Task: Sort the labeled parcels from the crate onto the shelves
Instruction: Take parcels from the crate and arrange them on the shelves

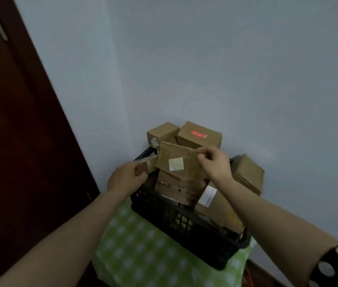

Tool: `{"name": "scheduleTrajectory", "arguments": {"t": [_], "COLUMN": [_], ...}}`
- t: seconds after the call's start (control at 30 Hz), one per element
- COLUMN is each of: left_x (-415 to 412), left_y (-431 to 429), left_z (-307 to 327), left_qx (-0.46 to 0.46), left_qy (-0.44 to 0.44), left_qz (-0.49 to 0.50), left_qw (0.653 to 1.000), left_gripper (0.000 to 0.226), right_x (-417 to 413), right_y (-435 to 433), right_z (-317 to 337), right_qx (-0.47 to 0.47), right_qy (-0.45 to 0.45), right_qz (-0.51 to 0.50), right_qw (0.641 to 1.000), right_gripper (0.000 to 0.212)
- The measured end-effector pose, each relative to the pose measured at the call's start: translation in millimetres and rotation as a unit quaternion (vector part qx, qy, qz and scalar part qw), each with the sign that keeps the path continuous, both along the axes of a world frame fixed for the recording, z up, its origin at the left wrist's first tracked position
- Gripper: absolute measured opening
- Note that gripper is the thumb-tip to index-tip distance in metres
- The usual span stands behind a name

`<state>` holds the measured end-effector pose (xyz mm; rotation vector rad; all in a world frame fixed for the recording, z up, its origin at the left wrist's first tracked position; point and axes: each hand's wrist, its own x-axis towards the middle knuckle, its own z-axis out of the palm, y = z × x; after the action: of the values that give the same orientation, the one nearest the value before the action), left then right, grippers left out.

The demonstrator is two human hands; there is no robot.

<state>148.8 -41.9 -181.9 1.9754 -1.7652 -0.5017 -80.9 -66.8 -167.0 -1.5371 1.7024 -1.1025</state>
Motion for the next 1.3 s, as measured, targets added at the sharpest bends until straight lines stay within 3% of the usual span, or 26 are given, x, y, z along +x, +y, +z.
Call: {"name": "scheduleTrajectory", "arguments": {"t": [0.13,0.3,0.5,0.57,0.67,0.73,0.8,0.93,0.97,1.07,1.13,1.2,1.3], "left_x": [10,11,-4,-8,-4,4,12,25,28,38,44,49,56], "left_y": [-105,-208,-283,-299,-311,-309,-298,-257,-242,-193,-152,-105,-30], "left_z": [3,-13,-49,-58,-66,-63,-49,0,12,33,41,46,52], "left_qx": [-0.013,0.032,0.133,0.16,0.175,0.156,0.13,0.143,0.159,0.189,0.186,0.174,0.15], "left_qy": [0.054,0.034,-0.002,0.01,0.046,0.108,0.236,0.46,0.51,0.609,0.636,0.65,0.619], "left_qz": [-0.005,-0.039,-0.084,-0.084,-0.089,-0.073,-0.044,-0.055,-0.055,-0.031,-0.019,-0.006,0.021], "left_qw": [0.998,0.998,0.988,0.983,0.979,0.979,0.962,0.874,0.843,0.769,0.748,0.74,0.771], "left_gripper": [0.026,0.065,0.128,0.135,0.128,0.122,0.102,0.027,0.017,0.039,0.065,0.069,0.049], "right_x": [16,43,54,52,49,48,51,61,64,79,86,93,104], "right_y": [-74,-141,-177,-183,-187,-188,-185,-178,-174,-151,-122,-84,-29], "right_z": [14,19,4,0,-2,1,8,23,28,41,46,49,46], "right_qx": [-0.004,0.031,0.058,0.073,0.092,0.087,0.075,0.055,0.05,0.074,0.118,0.162,0.184], "right_qy": [0.047,0.146,0.191,0.194,0.192,0.151,0.101,0.004,-0.029,-0.139,-0.228,-0.304,-0.391], "right_qz": [-0.051,-0.025,0.0,0.001,-0.013,-0.024,-0.034,-0.048,-0.045,-0.019,0.033,0.092,0.142], "right_qw": [0.998,0.988,0.98,0.978,0.977,0.984,0.991,0.997,0.997,0.987,0.966,0.934,0.891], "right_gripper": [0.023,0.018,0.019,0.018,0.018,0.017,0.018,0.019,0.021,0.034,0.03,0.014,0.015]}}
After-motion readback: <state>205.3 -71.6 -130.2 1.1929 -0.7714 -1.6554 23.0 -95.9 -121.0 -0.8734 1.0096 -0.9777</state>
